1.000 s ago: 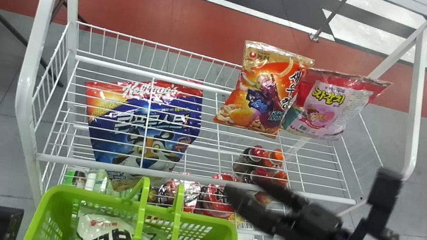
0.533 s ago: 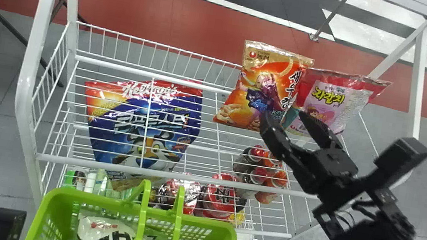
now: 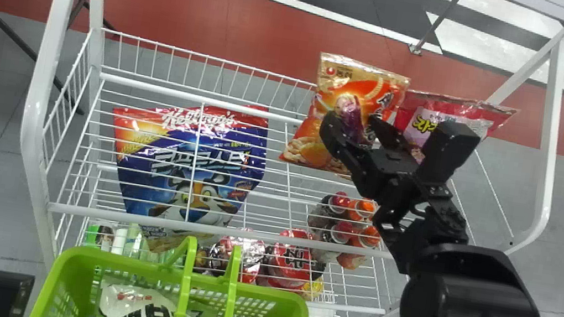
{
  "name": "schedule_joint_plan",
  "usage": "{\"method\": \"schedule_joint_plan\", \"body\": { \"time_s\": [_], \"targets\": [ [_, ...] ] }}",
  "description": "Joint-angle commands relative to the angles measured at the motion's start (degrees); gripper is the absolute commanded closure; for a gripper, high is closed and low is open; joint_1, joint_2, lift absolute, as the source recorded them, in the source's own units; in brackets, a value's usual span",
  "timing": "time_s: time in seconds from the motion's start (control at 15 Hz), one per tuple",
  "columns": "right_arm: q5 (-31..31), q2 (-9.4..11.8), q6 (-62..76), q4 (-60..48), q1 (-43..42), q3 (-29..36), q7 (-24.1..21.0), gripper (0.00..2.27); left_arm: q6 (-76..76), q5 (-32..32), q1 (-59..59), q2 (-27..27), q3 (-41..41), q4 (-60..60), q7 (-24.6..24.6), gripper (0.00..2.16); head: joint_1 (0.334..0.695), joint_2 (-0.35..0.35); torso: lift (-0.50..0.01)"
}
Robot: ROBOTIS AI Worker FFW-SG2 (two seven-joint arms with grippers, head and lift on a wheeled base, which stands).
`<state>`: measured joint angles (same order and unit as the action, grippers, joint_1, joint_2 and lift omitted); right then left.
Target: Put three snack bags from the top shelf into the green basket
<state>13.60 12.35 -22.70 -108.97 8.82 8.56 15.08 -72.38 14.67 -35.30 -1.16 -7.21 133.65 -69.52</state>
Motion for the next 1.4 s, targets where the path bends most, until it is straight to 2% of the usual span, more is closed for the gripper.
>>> {"method": "schedule_joint_plan", "body": {
  "time_s": [0.0, 0.2, 0.47, 0.67, 0.8, 1.0, 1.2, 1.27, 1.33],
  "targets": [
    [0.0, 0.6, -0.3, -0.1, -0.1, -0.4, 2.1, 2.25, -0.4, 0.2, 0.8, 0.0, 0.1, -0.5, 0.0, 1.57, 0.695, -0.350, -0.046],
    [0.3, 1.3, -1.7, -3.3, 0.8, -0.1, 5.5, 2.25, -0.5, 0.3, 1.3, 0.0, -0.1, -0.5, 0.3, 1.57, 0.695, -0.350, -0.046],
    [1.3, 1.4, -4.5, -8.9, 3.7, 0.5, 6.6, 2.25, -0.5, 0.4, 1.0, -0.2, -0.1, -0.4, 0.2, 1.57, 0.695, -0.350, -0.046],
    [4.5, 1.4, -11.2, -18.8, 8.5, 3.8, 10.1, 2.25, -0.4, 0.5, 0.6, -0.2, 0.1, -0.2, -0.1, 1.57, 0.695, -0.350, -0.046],
    [10.3, 1.4, -18.2, -26.2, 12.4, 9.4, 13.3, 2.25, -0.2, 0.5, 0.5, -0.2, -0.1, -0.1, -0.2, 1.57, 0.695, -0.350, -0.046],
    [21.0, 1.4, -38.6, -37.2, 17.0, 21.6, 17.5, 2.25, 0.0, 0.4, 0.5, -0.1, -0.3, -0.1, -0.1, 1.57, 0.695, -0.350, -0.046],
    [32.2, 1.0, -63.7, -42.6, 19.0, 34.1, 20.4, 2.25, 0.0, 0.4, 0.6, -0.1, -0.4, -0.1, 0.1, 1.57, 0.695, -0.350, -0.046],
    [35.4, 0.9, -67.4, -42.8, 19.3, 37.1, 21.0, 2.25, 0.0, 0.4, 0.7, 0.0, -0.4, -0.1, 0.1, 1.57, 0.695, -0.350, -0.046],
    [36.0, 0.7, -67.4, -43.7, 19.9, 38.5, 21.2, 2.25, 0.0, 0.4, 0.6, -0.1, -0.4, 0.0, 0.1, 1.57, 0.695, -0.350, -0.046]
  ]
}}
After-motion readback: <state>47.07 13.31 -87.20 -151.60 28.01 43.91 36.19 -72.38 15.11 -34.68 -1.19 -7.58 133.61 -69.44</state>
